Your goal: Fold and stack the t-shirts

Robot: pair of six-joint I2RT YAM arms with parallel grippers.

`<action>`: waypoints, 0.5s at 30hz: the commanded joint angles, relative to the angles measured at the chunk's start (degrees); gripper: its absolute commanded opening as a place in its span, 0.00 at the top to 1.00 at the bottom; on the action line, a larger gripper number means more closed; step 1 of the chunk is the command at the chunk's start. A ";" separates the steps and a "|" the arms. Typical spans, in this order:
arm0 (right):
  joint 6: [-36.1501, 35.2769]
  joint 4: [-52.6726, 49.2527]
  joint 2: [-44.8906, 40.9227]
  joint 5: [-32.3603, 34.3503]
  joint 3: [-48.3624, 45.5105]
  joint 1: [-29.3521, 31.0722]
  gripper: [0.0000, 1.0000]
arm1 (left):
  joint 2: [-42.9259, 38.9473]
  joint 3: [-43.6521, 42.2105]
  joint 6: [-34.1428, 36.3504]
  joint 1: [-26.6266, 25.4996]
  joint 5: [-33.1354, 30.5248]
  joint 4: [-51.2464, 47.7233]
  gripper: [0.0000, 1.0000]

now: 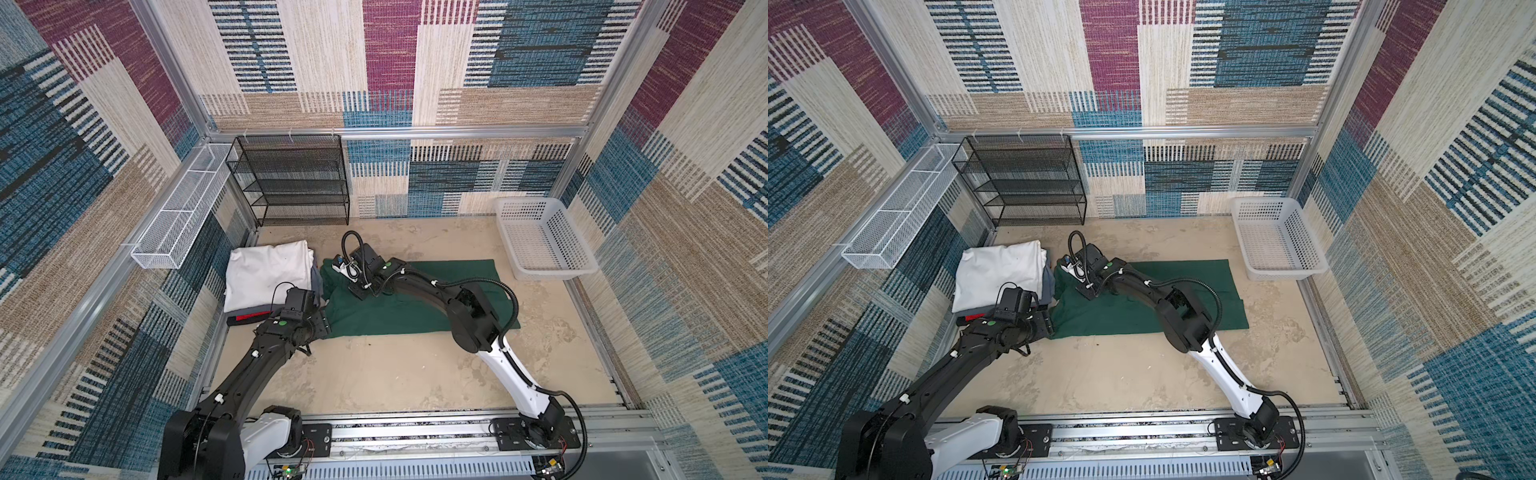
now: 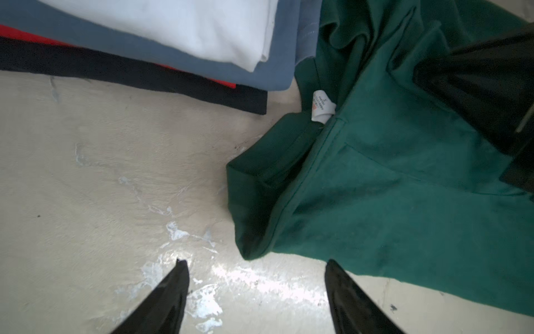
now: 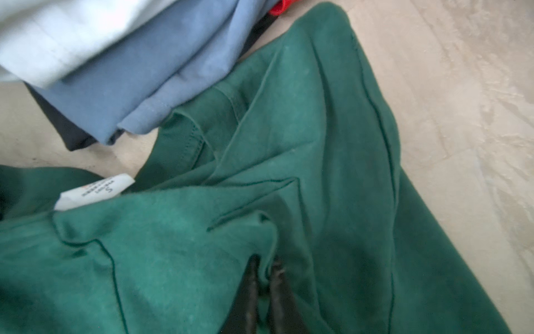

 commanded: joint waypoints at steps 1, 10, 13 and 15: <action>0.15 4.03 -1.61 1.56 -1.36 0.02 0.98 | 0.26 0.53 -0.62 0.09 -0.72 -0.40 0.25; 2.72 8.57 -3.13 9.42 -2.90 -0.33 1.00 | 1.13 0.35 -0.69 0.35 -0.68 -0.17 0.25; 4.11 7.47 -1.30 11.53 0.13 -0.59 1.00 | 1.39 0.02 -0.53 0.44 -0.89 0.25 0.25; 5.53 5.89 0.14 12.09 2.63 -0.84 1.00 | 1.82 0.06 -0.39 0.53 -0.68 0.19 0.25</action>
